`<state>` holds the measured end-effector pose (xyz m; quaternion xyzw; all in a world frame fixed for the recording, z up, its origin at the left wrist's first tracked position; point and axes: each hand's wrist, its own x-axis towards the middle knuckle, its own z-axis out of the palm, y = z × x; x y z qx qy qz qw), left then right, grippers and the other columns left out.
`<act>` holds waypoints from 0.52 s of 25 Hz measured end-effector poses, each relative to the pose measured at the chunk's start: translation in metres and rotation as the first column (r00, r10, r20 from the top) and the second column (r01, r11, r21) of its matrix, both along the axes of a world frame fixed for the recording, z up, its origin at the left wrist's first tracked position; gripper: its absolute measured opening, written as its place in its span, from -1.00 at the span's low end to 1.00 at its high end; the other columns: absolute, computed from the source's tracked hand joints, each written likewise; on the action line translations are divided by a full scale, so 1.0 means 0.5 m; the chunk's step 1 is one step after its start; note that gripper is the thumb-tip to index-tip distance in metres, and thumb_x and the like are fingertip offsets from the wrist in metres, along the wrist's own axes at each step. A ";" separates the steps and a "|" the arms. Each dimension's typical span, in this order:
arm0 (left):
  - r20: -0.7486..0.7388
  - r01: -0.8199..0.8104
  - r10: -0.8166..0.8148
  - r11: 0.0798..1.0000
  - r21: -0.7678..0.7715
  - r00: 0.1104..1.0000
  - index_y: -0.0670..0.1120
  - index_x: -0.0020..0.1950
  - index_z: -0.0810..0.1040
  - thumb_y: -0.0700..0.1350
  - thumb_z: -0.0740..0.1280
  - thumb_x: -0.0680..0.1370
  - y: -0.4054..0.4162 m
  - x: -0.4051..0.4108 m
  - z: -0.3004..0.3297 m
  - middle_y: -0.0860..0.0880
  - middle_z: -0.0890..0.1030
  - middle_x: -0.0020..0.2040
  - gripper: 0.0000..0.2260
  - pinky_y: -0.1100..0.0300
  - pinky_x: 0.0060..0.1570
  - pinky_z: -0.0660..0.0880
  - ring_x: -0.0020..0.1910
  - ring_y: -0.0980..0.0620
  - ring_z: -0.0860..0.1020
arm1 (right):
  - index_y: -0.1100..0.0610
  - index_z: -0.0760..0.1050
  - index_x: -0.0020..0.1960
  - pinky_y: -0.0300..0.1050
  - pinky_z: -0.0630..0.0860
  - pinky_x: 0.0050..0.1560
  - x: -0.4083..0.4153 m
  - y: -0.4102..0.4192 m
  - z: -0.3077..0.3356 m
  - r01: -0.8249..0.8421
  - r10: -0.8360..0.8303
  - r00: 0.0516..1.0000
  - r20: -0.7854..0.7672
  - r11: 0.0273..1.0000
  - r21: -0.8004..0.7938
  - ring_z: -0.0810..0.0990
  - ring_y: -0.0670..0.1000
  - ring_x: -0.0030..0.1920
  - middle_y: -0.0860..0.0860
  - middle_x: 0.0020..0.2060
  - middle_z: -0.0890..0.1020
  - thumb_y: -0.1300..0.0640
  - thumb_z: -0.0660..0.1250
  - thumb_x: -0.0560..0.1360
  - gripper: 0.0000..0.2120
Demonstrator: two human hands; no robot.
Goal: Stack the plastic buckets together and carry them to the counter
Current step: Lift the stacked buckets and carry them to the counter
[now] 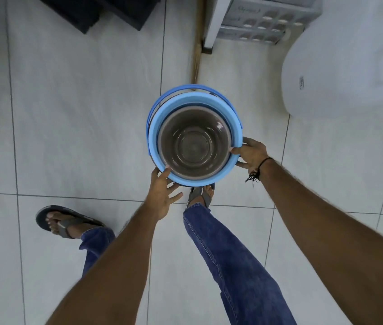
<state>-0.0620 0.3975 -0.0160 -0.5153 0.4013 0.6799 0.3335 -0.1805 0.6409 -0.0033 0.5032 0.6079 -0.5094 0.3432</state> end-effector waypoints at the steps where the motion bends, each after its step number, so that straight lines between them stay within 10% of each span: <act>1: 0.012 0.012 -0.012 1.000 0.004 1.000 0.10 0.49 0.28 0.16 0.36 0.57 -0.018 0.002 0.019 -0.11 0.48 0.36 -0.47 -0.25 0.32 0.43 0.32 -0.20 0.50 | 0.14 0.47 0.33 0.02 0.58 0.07 -0.003 -0.014 0.021 -0.004 0.004 1.000 0.006 1.000 -0.009 0.59 0.06 0.09 0.07 0.13 0.62 0.37 0.48 0.39 -0.46; 13: -0.024 0.002 -0.004 0.994 -0.112 1.000 0.13 0.41 0.36 0.24 0.36 0.53 -0.534 0.025 0.630 -0.20 0.59 0.21 -0.50 0.03 -0.04 0.61 0.01 -0.16 0.67 | 0.31 0.55 0.23 -0.18 0.49 0.10 0.025 -0.526 0.603 -0.226 0.221 0.963 -0.156 0.974 -0.013 0.55 0.01 -0.03 0.09 0.01 0.60 0.31 0.54 0.34 -0.52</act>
